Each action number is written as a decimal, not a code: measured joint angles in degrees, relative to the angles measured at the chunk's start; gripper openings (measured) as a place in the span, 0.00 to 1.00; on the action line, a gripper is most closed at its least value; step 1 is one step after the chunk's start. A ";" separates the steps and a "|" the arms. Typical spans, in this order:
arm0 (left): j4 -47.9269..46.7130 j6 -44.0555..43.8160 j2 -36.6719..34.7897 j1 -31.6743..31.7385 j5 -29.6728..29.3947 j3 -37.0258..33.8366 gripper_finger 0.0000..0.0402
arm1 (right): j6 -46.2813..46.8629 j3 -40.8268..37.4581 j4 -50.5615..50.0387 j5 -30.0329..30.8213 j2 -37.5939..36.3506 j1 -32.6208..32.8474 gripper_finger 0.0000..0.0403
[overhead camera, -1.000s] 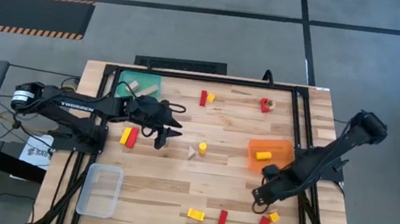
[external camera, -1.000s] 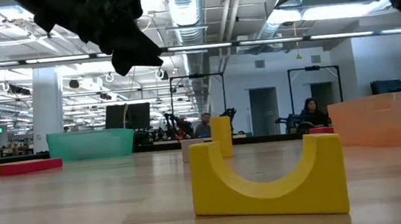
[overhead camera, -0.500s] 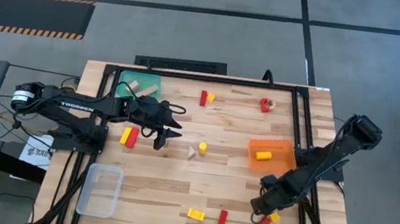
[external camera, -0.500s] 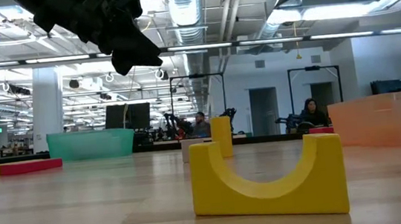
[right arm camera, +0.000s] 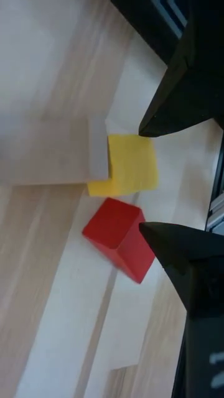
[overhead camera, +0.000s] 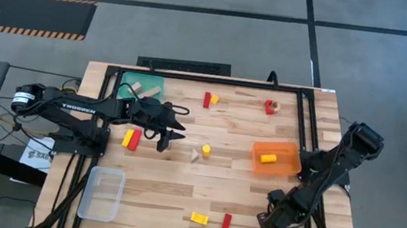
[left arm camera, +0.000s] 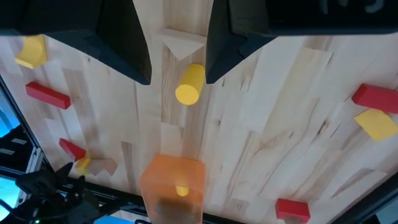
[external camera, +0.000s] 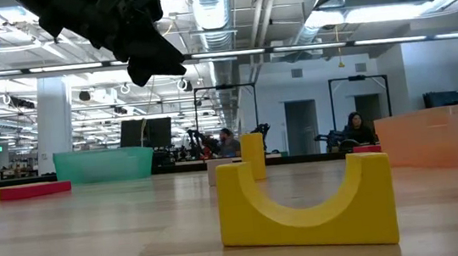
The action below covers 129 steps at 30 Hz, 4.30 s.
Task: Sort & place blocks by color
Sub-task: Put the yellow block into the orange bin, then put the red block into the transparent bin
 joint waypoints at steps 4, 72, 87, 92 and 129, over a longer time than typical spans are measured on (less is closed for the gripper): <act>0.31 -0.07 0.00 0.00 -0.02 -0.02 0.35 | -0.01 0.04 -0.06 0.04 0.10 -0.03 0.66; -2.32 1.13 -0.12 6.55 3.38 2.91 0.35 | -18.53 3.37 -21.12 25.89 -24.76 -1.67 0.28; -1.84 -3.40 -5.07 10.18 4.34 2.97 0.35 | -33.24 2.51 -33.21 40.03 -30.89 -20.25 0.28; -4.31 -4.04 -5.05 9.69 4.02 2.97 0.35 | -36.54 -0.49 -33.17 37.71 -30.87 -25.27 0.29; 2.24 3.26 2.89 -1.88 -4.19 4.04 0.54 | -54.78 2.95 -26.38 43.68 -31.07 -42.75 0.77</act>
